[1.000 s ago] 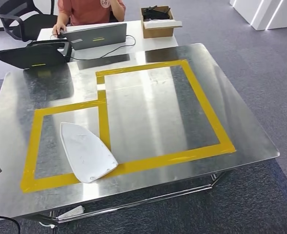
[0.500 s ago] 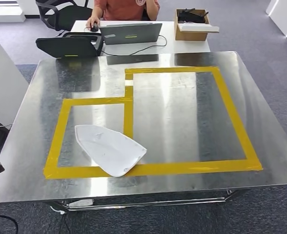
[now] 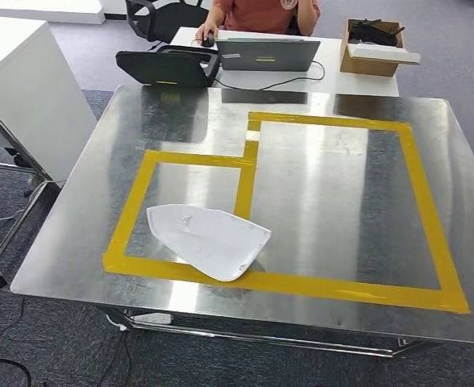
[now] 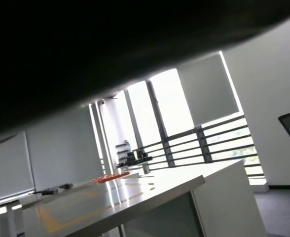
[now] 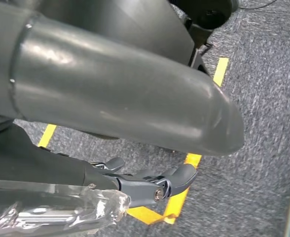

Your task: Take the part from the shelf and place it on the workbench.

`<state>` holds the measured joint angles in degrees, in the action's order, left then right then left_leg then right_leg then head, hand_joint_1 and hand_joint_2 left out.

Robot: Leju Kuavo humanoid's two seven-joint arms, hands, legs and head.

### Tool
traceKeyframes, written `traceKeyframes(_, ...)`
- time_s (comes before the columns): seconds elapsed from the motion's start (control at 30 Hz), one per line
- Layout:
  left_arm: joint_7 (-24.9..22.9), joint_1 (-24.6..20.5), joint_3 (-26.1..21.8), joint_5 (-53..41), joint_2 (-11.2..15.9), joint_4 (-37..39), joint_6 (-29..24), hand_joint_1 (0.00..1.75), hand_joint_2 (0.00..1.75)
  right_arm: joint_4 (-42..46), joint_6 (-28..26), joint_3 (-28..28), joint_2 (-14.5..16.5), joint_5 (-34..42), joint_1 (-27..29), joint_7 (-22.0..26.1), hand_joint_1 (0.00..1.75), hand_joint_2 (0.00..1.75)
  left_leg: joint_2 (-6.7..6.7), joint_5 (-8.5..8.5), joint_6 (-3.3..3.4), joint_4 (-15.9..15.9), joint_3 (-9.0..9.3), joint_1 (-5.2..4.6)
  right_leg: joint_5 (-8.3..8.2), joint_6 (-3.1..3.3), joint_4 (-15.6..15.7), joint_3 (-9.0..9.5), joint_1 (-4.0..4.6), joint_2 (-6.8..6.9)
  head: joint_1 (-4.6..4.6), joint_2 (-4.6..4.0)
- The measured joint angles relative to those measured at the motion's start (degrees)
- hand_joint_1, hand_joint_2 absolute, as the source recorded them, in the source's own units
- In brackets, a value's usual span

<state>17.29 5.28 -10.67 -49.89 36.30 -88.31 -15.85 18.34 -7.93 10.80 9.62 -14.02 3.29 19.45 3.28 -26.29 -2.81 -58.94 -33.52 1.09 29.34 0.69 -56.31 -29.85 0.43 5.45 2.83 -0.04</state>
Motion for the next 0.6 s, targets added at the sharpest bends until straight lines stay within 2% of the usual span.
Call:
traceKeyframes(0.03, -0.10, 0.06, -0.01, -0.01, 0.02, -0.01, -0.01, 0.00, 0.00, -0.01, -0.01, -0.01, -0.01, 0.01, -0.03, 0.04, 0.00, 0.00, 0.66, 0.22, 0.37, 1.55, 0.75, -0.16, 0.20, -0.28, -0.08, 0.14, 0.19, 0.57, 0.00, 0.00)
traceKeyframes(0.07, -0.22, 0.16, -0.01, -0.01, 0.03, -0.01, -0.01, 0.00, 0.00, -0.01, -0.04, -0.02, -0.02, 0.02, -0.05, 0.08, 0.00, 0.00, 0.47, 0.03, 0.81, 1.87, 0.75, -0.34, 0.35, -0.54, -0.12, 0.25, 0.36, 1.16, 0.00, 0.00)
traceKeyframes(0.1, -0.32, 0.33, -0.02, -0.01, 0.04, -0.02, -0.01, 0.00, 0.00, -0.01, -0.05, -0.03, -0.02, 0.02, -0.07, 0.11, 0.00, 0.00, -0.31, 0.15, 1.25, 1.88, 0.61, -0.31, 0.47, -0.76, -0.09, 0.40, 0.34, 1.77, -0.03, 0.00)
traceKeyframes(0.13, -0.41, 0.49, -0.04, -0.04, 0.05, -0.02, -0.01, 0.00, 0.00, -0.01, -0.08, -0.06, -0.02, 0.04, -0.10, 0.14, 0.00, 0.00, -0.99, 0.22, 1.56, 1.91, 0.55, -0.25, 0.77, -1.07, -0.25, 0.40, 0.23, 1.77, 0.00, 0.00)
traceKeyframes(0.17, -0.48, 0.54, -0.08, -0.09, 0.10, -0.03, 0.00, 0.00, 0.00, -0.01, -0.11, -0.11, -0.02, 0.08, -0.13, 0.17, 0.00, 0.00, -1.65, 0.32, 1.89, 1.97, 0.53, -0.17, 1.51, -1.38, -1.06, 0.08, 0.10, 0.77, -0.07, 0.00)
traceKeyframes(0.2, -0.55, 0.54, -0.11, -0.20, 0.12, -0.03, 0.01, 0.00, 0.00, -0.01, -0.13, -0.21, -0.02, 0.13, -0.15, 0.21, 0.00, 0.00, -2.23, 0.42, 2.22, 2.03, 0.50, -0.07, 2.81, -1.67, -3.02, -0.81, -0.05, -0.83, -0.16, 0.00)
traceKeyframes(0.27, -0.66, 0.52, -0.11, -0.42, 0.12, -0.04, 0.05, 0.00, 0.00, -0.01, -0.15, -0.37, -0.02, 0.28, -0.12, 0.23, 0.00, 0.00, -3.45, 0.55, 2.72, 2.06, 0.29, -0.04, 6.63, -1.92, -10.67, -4.56, -0.22, -4.31, -0.35, 0.00)
traceKeyframes(0.3, -0.70, 0.56, -0.07, -0.52, 0.07, -0.04, 0.08, 0.00, 0.00, -0.02, -0.15, -0.42, -0.02, 0.37, -0.05, 0.22, 0.00, 0.00, -4.15, 0.59, 2.87, 2.06, 0.17, -0.11, 8.16, -1.89, -14.76, -6.70, -0.22, -5.02, -0.38, 0.00)
traceKeyframes(0.33, -0.75, 0.63, -0.04, -0.64, 0.05, -0.04, 0.13, 0.00, 0.00, -0.03, -0.16, -0.43, -0.02, 0.47, 0.03, 0.20, 0.00, 0.00, -4.96, 0.63, 2.94, 2.05, 0.09, -0.19, 8.72, -1.78, -17.41, -8.20, -0.19, -5.30, -0.37, 0.00)
traceKeyframes(0.37, -0.81, 0.67, -0.03, -0.78, 0.04, -0.04, 0.17, 0.00, 0.00, -0.04, -0.18, -0.43, -0.02, 0.61, 0.10, 0.14, 0.00, 0.00, -5.79, 0.66, 2.98, 2.04, 0.07, -0.28, 8.07, -1.57, -17.78, -8.62, -0.16, -5.41, -0.37, 0.00)
traceKeyframes(0.4, -0.87, 0.71, -0.03, -0.90, 0.04, -0.04, 0.21, 0.00, 0.00, -0.04, -0.26, -0.44, -0.01, 0.78, 0.14, 0.06, 0.00, 0.00, -6.63, 0.68, 2.98, 2.04, 0.10, -0.38, 6.39, -1.29, -15.88, -7.91, -0.12, -5.62, -0.37, 0.00)
traceKeyframes(0.43, -0.93, 0.73, -0.04, -0.99, 0.05, -0.04, 0.23, 0.00, 0.00, -0.04, -0.39, -0.44, 0.03, 0.95, 0.14, -0.06, 0.00, 0.00, -7.45, 0.69, 2.95, 2.04, 0.16, -0.45, 4.06, -0.89, -12.10, -6.22, -0.09, -6.29, -0.37, 0.00)
traceKeyframes(0.5, -1.00, 0.76, -0.05, -1.02, 0.03, -0.04, 0.25, 0.00, 0.00, -0.03, -0.78, -0.43, 0.15, 1.18, 0.10, -0.28, 0.00, 0.00, -8.99, 0.76, 2.74, 1.96, 0.10, -0.52, 0.75, -0.01, -4.26, -2.57, -0.13, -9.09, -0.32, 0.00)
traceKeyframes(0.53, -1.03, 0.81, -0.07, -1.02, 0.03, -0.04, 0.26, 0.00, 0.00, -0.03, -0.96, -0.42, 0.23, 1.21, 0.09, -0.37, 0.00, 0.00, -9.71, 0.86, 2.48, 1.94, -0.07, -0.44, 0.07, 0.25, -1.89, -1.38, -0.10, -10.12, -0.29, 0.00)
traceKeyframes(0.57, -1.05, 0.90, -0.09, -1.03, 0.04, -0.04, 0.26, 0.00, 0.00, -0.01, -1.10, -0.42, 0.31, 1.21, 0.08, -0.46, 0.00, 0.00, -10.42, 1.00, 2.12, 1.93, -0.30, -0.28, 0.04, 0.40, -0.94, -0.83, -0.05, -10.53, -0.27, 0.00)
traceKeyframes(0.6, -1.07, 1.04, -0.14, -1.06, 0.09, -0.04, 0.27, 0.00, 0.00, 0.03, -1.25, -0.43, 0.41, 1.20, 0.09, -0.62, 0.00, 0.00, -11.20, 1.18, 1.71, 1.99, -0.50, -0.14, -0.04, 0.41, -0.68, -0.59, 0.01, -9.90, -0.29, 0.00)
